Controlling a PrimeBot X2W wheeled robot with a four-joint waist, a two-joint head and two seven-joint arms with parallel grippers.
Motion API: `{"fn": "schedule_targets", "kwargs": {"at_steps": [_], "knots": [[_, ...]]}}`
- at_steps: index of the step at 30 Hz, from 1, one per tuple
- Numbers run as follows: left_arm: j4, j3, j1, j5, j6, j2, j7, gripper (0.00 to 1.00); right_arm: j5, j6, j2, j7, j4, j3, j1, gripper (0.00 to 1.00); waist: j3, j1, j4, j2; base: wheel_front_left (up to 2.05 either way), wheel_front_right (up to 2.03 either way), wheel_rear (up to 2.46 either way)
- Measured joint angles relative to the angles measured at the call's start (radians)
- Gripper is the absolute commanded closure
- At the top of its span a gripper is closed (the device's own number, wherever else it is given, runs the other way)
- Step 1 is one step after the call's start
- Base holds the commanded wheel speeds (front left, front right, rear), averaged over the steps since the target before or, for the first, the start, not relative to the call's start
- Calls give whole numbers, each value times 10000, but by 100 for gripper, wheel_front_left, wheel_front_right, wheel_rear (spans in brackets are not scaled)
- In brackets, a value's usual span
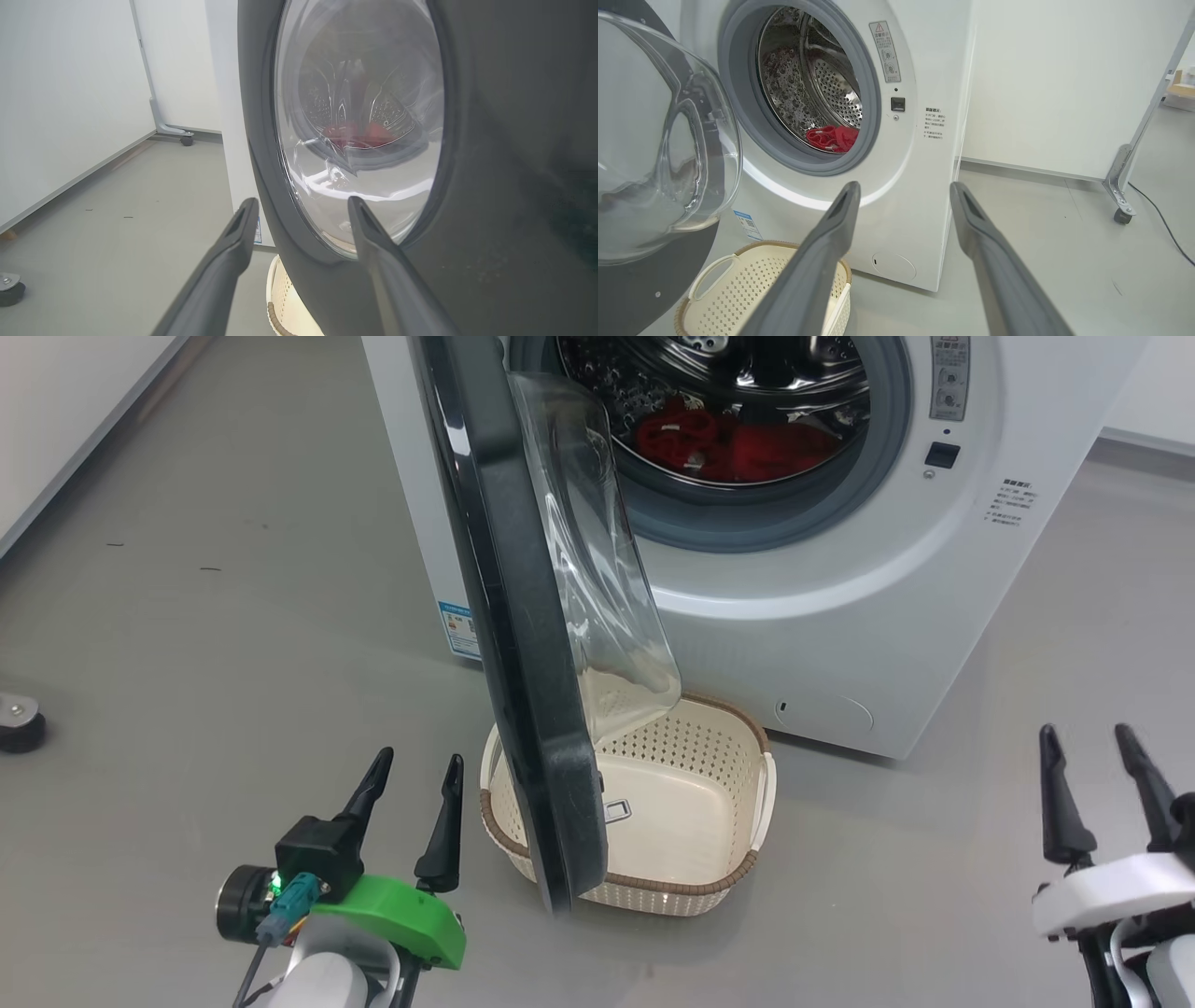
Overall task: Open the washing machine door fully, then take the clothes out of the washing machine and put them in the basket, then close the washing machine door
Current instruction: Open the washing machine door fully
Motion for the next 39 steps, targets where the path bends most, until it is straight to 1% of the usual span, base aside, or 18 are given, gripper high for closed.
{"fn": "schedule_targets", "kwargs": {"at_steps": [2,5,8,18,21,25,39], "knots": [[0,59,4,0,0,0,0,0,-360,-146,213,54,-410,-311,15,0,-10,0,-28,0,0,0,0],[-2,100,13,0,0,2,0,0,-840,-153,456,54,-993,-677,16,0,-3,0,-71,0,0,0,0],[-4,127,15,0,0,2,0,0,-1118,-161,748,56,-1294,-834,193,0,20,0,-106,0,0,0,0],[0,194,28,0,42,2,0,0,-1664,-230,1870,56,-1597,-848,1109,0,57,0,-212,0,0,0,0],[10,190,28,0,42,2,0,0,-1827,-222,2036,56,-1626,-683,1327,0,58,0,-229,0,0,0,0],[33,186,28,0,42,4,0,0,-2077,-73,2205,56,-1639,-431,1467,0,53,0,-245,0,0,0,0],[167,188,29,0,46,4,0,0,-2445,174,2627,56,-1774,-675,1596,0,-41,0,-300,0,0,0,0]]}}
